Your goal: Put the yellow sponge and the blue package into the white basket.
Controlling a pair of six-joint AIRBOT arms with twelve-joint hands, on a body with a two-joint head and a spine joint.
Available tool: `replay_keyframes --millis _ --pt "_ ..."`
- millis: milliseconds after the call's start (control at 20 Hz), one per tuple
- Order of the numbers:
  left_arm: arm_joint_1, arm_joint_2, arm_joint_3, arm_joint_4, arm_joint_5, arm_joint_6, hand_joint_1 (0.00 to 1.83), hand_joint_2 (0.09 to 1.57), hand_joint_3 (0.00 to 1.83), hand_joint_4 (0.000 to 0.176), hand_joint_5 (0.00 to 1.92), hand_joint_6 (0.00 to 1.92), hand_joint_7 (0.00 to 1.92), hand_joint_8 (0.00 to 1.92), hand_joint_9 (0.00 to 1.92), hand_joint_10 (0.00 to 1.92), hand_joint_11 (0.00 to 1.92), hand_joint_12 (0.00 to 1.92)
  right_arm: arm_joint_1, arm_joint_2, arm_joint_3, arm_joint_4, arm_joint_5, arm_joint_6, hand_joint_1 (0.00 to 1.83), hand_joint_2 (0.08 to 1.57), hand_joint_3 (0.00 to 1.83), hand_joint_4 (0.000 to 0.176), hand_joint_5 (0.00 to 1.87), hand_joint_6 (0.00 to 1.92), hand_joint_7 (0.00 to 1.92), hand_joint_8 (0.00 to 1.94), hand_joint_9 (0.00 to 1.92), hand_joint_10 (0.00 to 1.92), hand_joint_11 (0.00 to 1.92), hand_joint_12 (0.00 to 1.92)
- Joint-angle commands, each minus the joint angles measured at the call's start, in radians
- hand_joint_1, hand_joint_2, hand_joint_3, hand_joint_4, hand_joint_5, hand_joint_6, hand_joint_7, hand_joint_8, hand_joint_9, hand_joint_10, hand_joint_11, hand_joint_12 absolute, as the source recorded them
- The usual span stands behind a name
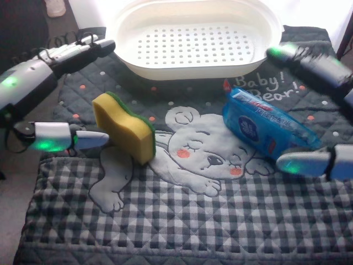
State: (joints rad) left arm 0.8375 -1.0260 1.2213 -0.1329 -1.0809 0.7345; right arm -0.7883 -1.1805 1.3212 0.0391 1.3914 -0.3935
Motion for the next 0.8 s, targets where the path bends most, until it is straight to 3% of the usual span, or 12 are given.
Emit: replay_keyframes --millis 0,50,200,250,300,450,500,550,600,650,700,750 --pt "-0.017 -0.007 0.008 0.015 -0.092 -0.014 1.04 0.87 0.0 0.028 0.18 0.0 0.12 0.0 0.14 0.01 0.0 0.55 0.013 0.005 0.011 0.027 0.104 0.005 0.65 0.91 0.01 0.176 0.04 0.0 0.14 0.0 0.08 0.01 0.0 0.53" --pt "-0.026 -0.016 0.019 0.027 -0.075 -0.023 0.98 0.86 0.0 0.002 0.13 0.0 0.09 0.0 0.13 0.0 0.0 0.58 0.017 -0.005 0.018 0.028 0.087 0.005 0.66 0.91 0.0 0.176 0.07 0.0 0.14 0.0 0.07 0.01 0.0 0.45" --pt "-0.057 -0.045 0.059 0.063 -0.011 -0.045 0.91 0.88 0.0 0.0 0.13 0.0 0.07 0.01 0.11 0.02 0.0 0.51 0.022 -0.032 0.039 0.035 0.035 0.005 0.62 0.91 0.0 0.176 0.1 0.0 0.14 0.0 0.07 0.0 0.0 0.3" --pt "-0.07 -0.054 0.077 0.088 0.024 -0.068 0.92 0.87 0.0 0.0 0.09 0.01 0.06 0.0 0.11 0.01 0.0 0.4 0.022 -0.038 0.045 0.037 0.014 0.005 0.64 0.9 0.0 0.176 0.1 0.0 0.15 0.0 0.08 0.0 0.0 0.21" --pt "-0.078 -0.057 0.085 0.108 0.047 -0.081 0.97 0.87 0.0 0.0 0.11 0.01 0.14 0.01 0.2 0.01 0.0 0.56 0.022 -0.041 0.048 0.038 0.005 0.005 0.67 0.89 0.0 0.176 0.11 0.01 0.17 0.01 0.09 0.01 0.03 0.2" --pt "-0.109 -0.057 0.1 0.177 0.141 -0.09 1.1 0.96 0.01 0.0 0.34 0.02 0.26 0.01 0.24 0.0 0.0 0.46 0.021 -0.042 0.051 0.038 -0.007 0.005 0.68 0.9 0.0 0.176 0.14 0.0 0.15 0.01 0.07 0.01 0.0 0.09" --pt "-0.115 -0.058 0.103 0.193 0.159 -0.092 1.11 1.02 0.02 0.0 0.3 0.01 0.23 0.0 0.21 0.0 0.0 0.37 0.021 -0.042 0.051 0.038 -0.01 0.005 0.66 0.89 0.0 0.176 0.16 0.01 0.16 0.01 0.09 0.01 0.01 0.09" --pt "-0.127 -0.06 0.11 0.222 0.192 -0.106 1.15 1.04 0.01 0.0 0.37 0.01 0.26 0.0 0.23 0.0 0.0 0.43 0.021 -0.044 0.051 0.038 -0.016 0.005 0.7 0.88 0.0 0.176 0.19 0.01 0.19 0.0 0.13 0.01 0.0 0.27" --pt "-0.133 -0.061 0.118 0.243 0.21 -0.124 1.23 1.08 0.01 0.0 0.55 0.02 0.51 0.02 0.45 0.02 0.08 0.78 0.021 -0.046 0.052 0.038 -0.019 0.005 0.72 0.9 0.0 0.176 0.26 0.0 0.21 0.0 0.18 0.0 0.0 0.48" --pt "-0.142 -0.068 0.143 0.302 0.259 -0.183 1.24 1.13 0.0 0.0 0.9 0.77 0.91 0.92 0.82 0.04 0.34 0.85 0.021 -0.054 0.056 0.037 -0.028 0.005 0.94 1.03 0.0 0.105 0.48 0.01 0.35 0.01 0.33 0.01 0.06 0.76" --pt "-0.144 -0.069 0.145 0.308 0.266 -0.187 1.24 1.13 0.0 0.0 0.9 0.77 0.91 0.92 0.82 0.04 0.34 0.85 0.021 -0.055 0.056 0.037 -0.029 0.005 0.94 1.03 0.0 0.105 0.48 0.01 0.35 0.01 0.33 0.01 0.06 0.76" --pt "-0.152 -0.069 0.147 0.331 0.293 -0.189 1.23 1.14 0.0 0.0 1.02 0.81 0.82 1.24 0.92 0.06 0.39 1.03 0.021 -0.06 0.058 0.037 -0.031 0.005 1.14 1.05 0.0 0.056 0.62 0.01 0.48 0.01 0.47 0.02 0.22 0.73"
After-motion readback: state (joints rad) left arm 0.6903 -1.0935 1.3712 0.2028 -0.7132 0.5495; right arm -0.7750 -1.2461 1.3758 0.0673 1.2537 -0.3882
